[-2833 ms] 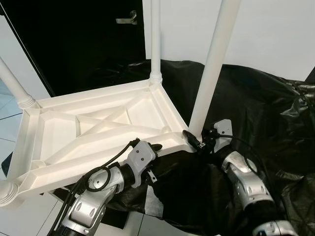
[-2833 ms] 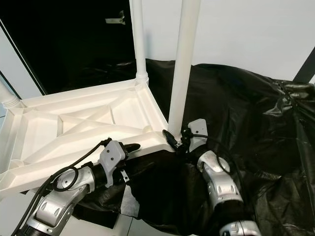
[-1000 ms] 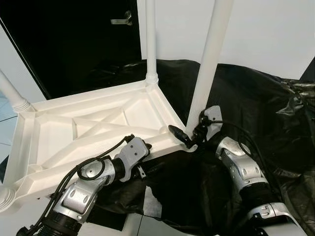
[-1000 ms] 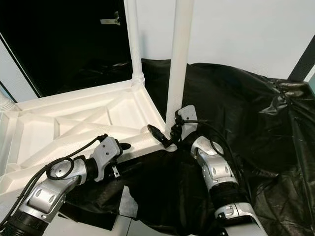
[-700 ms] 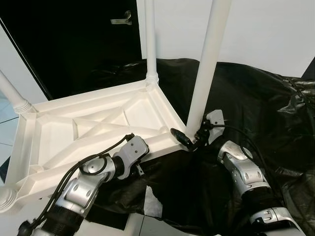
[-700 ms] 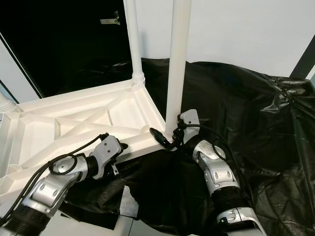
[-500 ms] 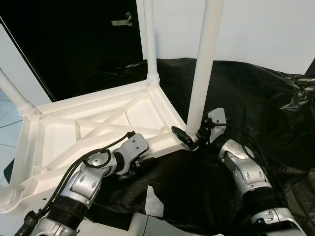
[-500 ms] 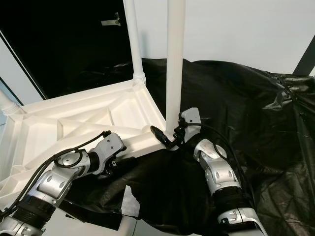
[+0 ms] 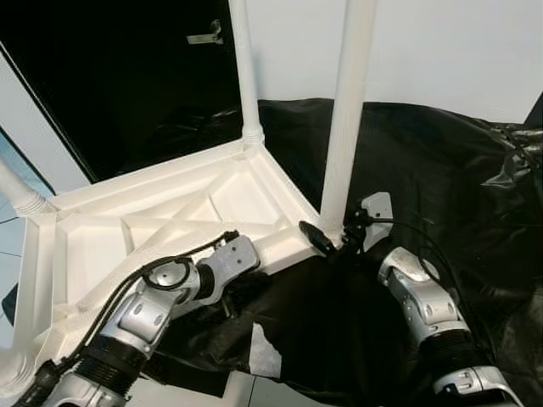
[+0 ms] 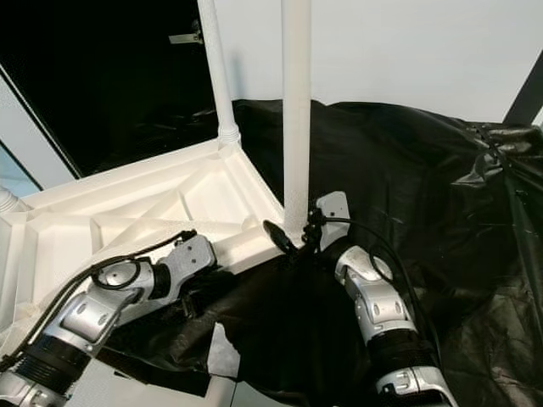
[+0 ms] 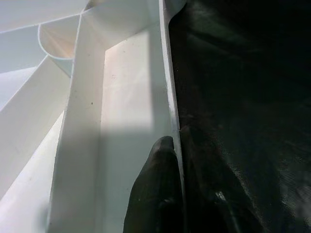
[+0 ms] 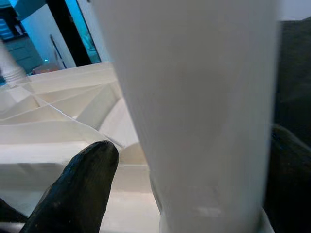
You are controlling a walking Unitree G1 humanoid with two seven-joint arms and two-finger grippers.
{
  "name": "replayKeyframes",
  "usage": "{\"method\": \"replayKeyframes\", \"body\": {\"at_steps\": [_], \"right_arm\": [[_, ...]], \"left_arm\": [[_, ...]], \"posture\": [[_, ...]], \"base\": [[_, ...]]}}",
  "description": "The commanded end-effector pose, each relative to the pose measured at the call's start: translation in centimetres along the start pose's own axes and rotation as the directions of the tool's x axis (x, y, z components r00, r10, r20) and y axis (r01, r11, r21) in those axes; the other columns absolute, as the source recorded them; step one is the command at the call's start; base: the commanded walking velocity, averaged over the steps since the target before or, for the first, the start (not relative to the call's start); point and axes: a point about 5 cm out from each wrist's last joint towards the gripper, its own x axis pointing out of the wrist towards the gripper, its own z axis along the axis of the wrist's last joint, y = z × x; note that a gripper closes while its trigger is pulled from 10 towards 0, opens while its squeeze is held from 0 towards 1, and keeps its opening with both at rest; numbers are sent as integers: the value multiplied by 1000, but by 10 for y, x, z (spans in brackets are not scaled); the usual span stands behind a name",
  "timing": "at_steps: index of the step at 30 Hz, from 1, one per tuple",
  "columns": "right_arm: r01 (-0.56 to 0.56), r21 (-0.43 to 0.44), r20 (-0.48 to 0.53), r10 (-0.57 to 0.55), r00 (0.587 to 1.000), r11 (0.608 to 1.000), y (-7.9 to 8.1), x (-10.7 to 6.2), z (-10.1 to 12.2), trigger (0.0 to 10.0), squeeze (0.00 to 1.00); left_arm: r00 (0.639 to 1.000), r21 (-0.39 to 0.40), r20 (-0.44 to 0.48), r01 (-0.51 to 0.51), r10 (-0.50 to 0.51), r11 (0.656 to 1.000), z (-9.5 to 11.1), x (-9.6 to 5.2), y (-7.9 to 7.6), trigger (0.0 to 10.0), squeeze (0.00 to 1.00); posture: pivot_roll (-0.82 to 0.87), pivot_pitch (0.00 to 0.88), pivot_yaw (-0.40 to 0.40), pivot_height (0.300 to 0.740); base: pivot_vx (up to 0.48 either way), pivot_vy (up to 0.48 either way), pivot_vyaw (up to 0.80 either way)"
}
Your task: Building children table
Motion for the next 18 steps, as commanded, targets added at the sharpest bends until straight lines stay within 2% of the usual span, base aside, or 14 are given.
{"method": "replayKeyframes", "body": {"at_steps": [1,2,5,7,8,10,11,12,13,14,15,16,18], "right_arm": [[-13,17,-6,13,1000,1000,3,-1,-2,10000,0],[-15,16,-10,15,1000,1000,3,-1,-2,10000,0],[-15,15,-13,16,1000,1000,3,-1,-2,10000,0],[-33,12,-20,33,999,999,5,0,-2,10000,0],[-33,12,-20,33,999,999,5,0,-2,10000,0],[-66,10,-28,66,997,998,9,0,-1,10000,0],[-66,10,-28,66,997,998,9,0,-1,10000,0],[-91,17,-30,92,995,996,13,-1,-1,10000,0],[-91,17,-30,92,995,996,13,-1,-1,10000,0],[-123,31,-30,124,992,992,17,-2,0,10000,0],[-155,45,-32,157,987,987,22,-4,1,10000,0],[-174,54,-32,176,984,983,24,-5,1,10000,0],[-192,55,-32,194,981,980,27,-7,3,10000,0]], "left_arm": [[996,63,56,67,-71,996,9,-1,-6,0,0],[989,84,64,126,-132,988,11,-1,-10,0,0],[983,98,68,163,-170,982,13,-1,-13,0,0],[962,160,38,263,-272,951,13,-1,-21,0,0],[962,160,38,263,-272,951,13,-1,-21,0,0],[945,211,-1,321,-328,923,10,-2,-26,0,0],[945,211,-1,321,-328,923,10,-2,-26,0,0],[942,230,-21,329,-334,916,8,-3,-26,1882,0],[942,230,-21,329,-334,916,8,-3,-26,1882,0],[937,253,-47,345,-345,904,6,-4,-27,275,0],[936,267,-62,351,-348,897,4,-5,-27,2196,0],[935,273,-68,353,-348,895,3,-5,-27,0,0],[932,278,-67,359,-355,891,4,-5,-29,0,0]], "posture": [[-9,0,56,740],[-11,0,57,740],[-11,0,57,740],[-21,0,59,740],[-21,0,59,740],[-24,0,58,740],[-24,0,58,740],[-25,0,58,740],[-25,0,58,740],[-24,0,57,740],[-23,0,54,740],[-23,0,52,740],[-21,0,50,740]], "base": [[0,0,0],[0,0,0],[0,0,0],[0,0,0],[0,0,0],[0,0,0],[0,0,0],[0,0,0],[0,0,0],[0,0,0],[0,0,0],[0,0,0],[0,0,0]]}}
